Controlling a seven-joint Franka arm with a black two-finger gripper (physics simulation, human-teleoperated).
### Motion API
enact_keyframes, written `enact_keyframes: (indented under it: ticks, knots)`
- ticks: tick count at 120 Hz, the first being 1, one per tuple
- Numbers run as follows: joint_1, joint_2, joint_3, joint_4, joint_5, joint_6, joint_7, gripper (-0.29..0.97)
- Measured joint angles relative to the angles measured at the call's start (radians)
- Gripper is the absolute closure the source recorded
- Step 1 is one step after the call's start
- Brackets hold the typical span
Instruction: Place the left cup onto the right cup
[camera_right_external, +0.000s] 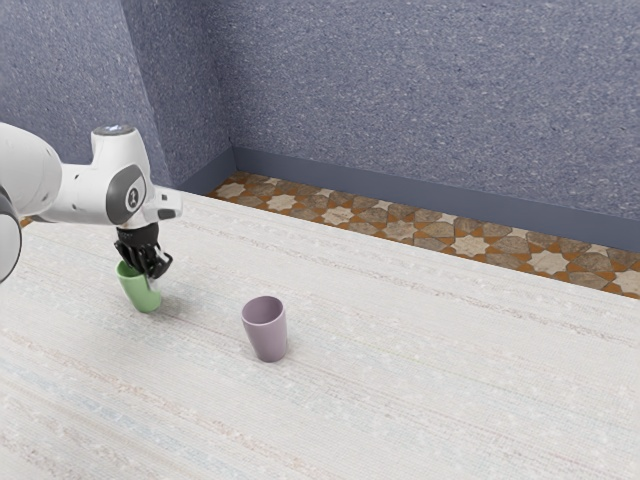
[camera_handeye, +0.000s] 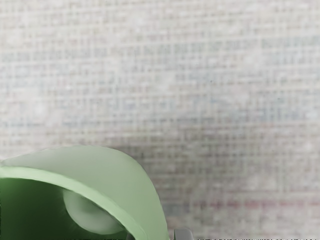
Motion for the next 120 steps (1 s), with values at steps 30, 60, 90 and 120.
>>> enact_keyframes:
  ticks: [30,60,90,120]
  knots:
    - [0.000,-0.007,0.000,0.001,0.006,-0.002,-0.002,0.77]
    - [0.001,-0.044,0.008,0.001,0.010,-0.022,-0.003,0.78]
    - [-0.018,-0.132,0.008,-0.002,0.013,-0.085,-0.004,0.78]
    - [-0.077,-0.212,0.003,-0.022,0.014,-0.161,-0.004,0.78]
